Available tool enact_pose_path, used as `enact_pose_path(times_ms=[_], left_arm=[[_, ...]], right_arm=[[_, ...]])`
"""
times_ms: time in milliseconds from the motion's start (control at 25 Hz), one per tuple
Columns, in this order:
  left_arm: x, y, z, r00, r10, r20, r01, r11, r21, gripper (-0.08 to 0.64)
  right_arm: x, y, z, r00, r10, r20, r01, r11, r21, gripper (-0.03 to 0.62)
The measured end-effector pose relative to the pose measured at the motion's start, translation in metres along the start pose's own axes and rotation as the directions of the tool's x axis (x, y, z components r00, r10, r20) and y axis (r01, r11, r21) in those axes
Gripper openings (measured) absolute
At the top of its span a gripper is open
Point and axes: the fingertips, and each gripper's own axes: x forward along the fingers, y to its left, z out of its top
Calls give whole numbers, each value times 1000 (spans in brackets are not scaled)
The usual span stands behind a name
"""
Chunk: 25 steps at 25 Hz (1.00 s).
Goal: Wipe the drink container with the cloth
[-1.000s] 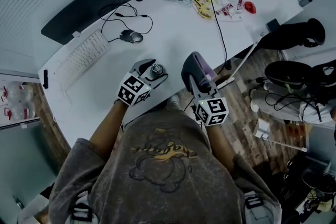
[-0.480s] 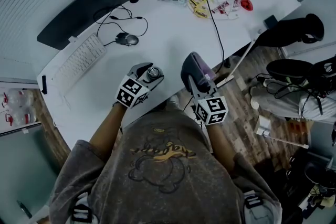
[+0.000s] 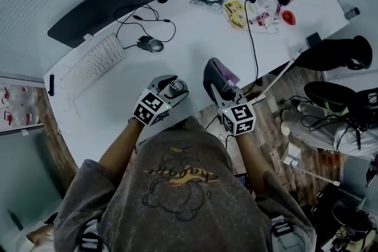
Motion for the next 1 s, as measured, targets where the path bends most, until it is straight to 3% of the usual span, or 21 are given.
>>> enact_pose_path(times_ms=[120, 280, 560, 640, 760, 1000], left_arm=[[-1, 0, -1, 1000, 6, 9, -6, 1000, -5, 276], [-2, 1, 0, 1000, 23, 19, -22, 1000, -15, 276], [-2, 3, 1, 998, 45, 48, -43, 998, -39, 276], [-3, 3, 1, 997, 51, 53, -49, 998, -47, 275], [-4, 3, 1, 996, 68, 50, -65, 996, -63, 275], [-4, 4, 1, 997, 70, 45, -67, 996, -66, 275]], right_arm=[[21, 7, 2, 995, 92, -29, -94, 991, -93, 57], [51, 15, 5, 974, 213, -77, -224, 957, -187, 55], [94, 30, 0, 900, 396, -184, -435, 847, -306, 55], [104, 37, -2, 865, 451, -218, -500, 798, -335, 55], [117, 51, -4, 797, 538, -275, -604, 700, -379, 55], [140, 69, 0, 684, 642, -346, -725, 547, -419, 55]])
